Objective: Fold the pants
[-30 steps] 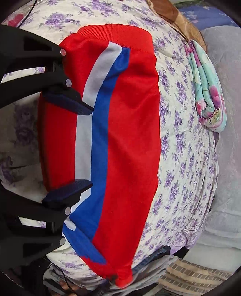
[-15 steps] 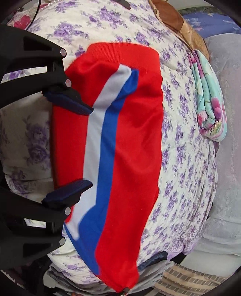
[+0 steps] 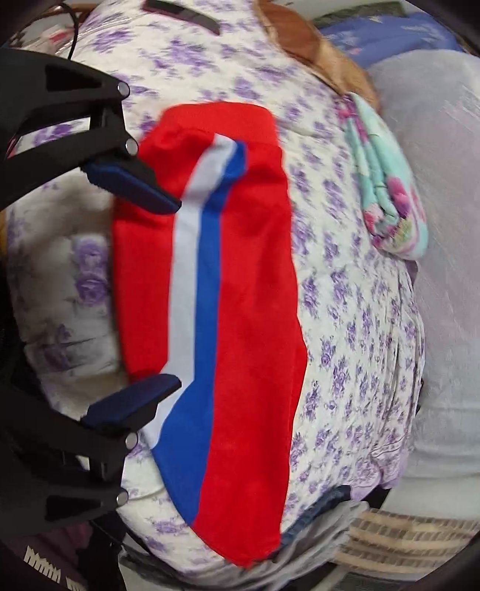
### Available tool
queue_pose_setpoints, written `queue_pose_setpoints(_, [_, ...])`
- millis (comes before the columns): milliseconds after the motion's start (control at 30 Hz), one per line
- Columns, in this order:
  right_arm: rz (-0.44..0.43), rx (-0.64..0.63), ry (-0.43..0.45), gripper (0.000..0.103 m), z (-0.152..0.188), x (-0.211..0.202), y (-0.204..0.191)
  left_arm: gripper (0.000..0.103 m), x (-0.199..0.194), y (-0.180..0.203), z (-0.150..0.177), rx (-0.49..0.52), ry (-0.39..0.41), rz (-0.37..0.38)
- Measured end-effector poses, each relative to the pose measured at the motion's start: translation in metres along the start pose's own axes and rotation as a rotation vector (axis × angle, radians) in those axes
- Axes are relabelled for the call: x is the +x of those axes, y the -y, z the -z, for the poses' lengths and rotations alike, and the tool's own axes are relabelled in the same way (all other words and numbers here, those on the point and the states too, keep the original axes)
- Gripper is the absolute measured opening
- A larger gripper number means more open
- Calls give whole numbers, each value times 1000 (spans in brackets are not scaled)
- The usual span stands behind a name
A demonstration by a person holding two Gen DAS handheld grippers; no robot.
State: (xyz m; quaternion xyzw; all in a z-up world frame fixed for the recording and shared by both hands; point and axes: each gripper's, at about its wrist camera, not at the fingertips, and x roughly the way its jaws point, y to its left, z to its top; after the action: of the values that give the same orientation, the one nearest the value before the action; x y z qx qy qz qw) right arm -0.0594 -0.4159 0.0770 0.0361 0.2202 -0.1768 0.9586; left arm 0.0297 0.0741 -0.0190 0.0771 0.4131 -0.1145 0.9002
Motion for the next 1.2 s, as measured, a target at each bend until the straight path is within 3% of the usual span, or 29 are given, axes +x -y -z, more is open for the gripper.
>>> queue_pose_setpoints(33, [-21,9,-12,88,-3,5,-2,86,5,-2,-1,-1,-3,-34])
queue_pose_setpoints(100, [-144,39,-37,88,-9,16,-9,85,18,-25,-2,-69,-23,-89])
queue_pose_setpoints(200, [-531,84,-178,88,-13,41,-46,81,34,-66,2,-184,-56,-73])
queue_pose_setpoints(233, [-687,85,-274,87,-16,58,-73,81,34,-67,3,-179,-47,-78])
queue_pose_setpoints(267, [-789,79,-347,87,-18,74,-99,81,35,-65,3,-167,-46,-93])
queue_pose_setpoints(367, [-952,-28,-498,84,-23,112,-181,81,33,-58,0,-164,-51,-117])
queue_pose_setpoints(433, [-1015,-119,-592,82,-22,132,-235,82,26,-50,-3,-158,-52,-76])
queue_pose_setpoints(500, [-1013,-183,-645,82,-17,150,-273,86,18,-36,-10,-127,-23,-17])
queue_pose_setpoints(633, [-1042,-290,-866,53,6,184,-333,89,26,-13,-14,-71,-13,-8])
queue_pose_setpoints(700, [-1073,-306,-997,47,21,199,-351,89,40,-13,-13,-80,-42,-8])
queue_pose_setpoints(733, [-1078,-318,-1020,45,29,202,-355,89,45,-14,-13,-84,-49,-13])
queue_pose_setpoints(767, [-1081,-320,-1019,44,30,202,-357,89,46,-14,-13,-81,-47,-16])
queue_pose_setpoints(867, [-1048,-335,-933,12,23,206,-363,94,49,-12,-14,-65,-46,-23])
queue_pose_setpoints(900, [-1036,-337,-893,10,20,209,-363,95,50,-12,-14,-61,-46,-29])
queue_pose_setpoints(1033, [-1027,-347,-818,14,24,219,-365,96,53,-13,-13,-52,-44,-38])
queue_pose_setpoints(1067, [-1004,-353,-790,22,24,220,-363,96,53,-13,-13,-48,-45,-42])
queue_pose_setpoints(1100, [-978,-348,-774,47,22,226,-363,96,53,-12,-12,-46,-46,-47])
queue_pose_setpoints(1133, [-935,-331,-739,55,14,228,-357,96,53,-12,-13,-45,-48,-50])
queue_pose_setpoints(1200, [-922,-266,-684,54,-10,228,-334,96,50,-11,-15,-40,-55,-62])
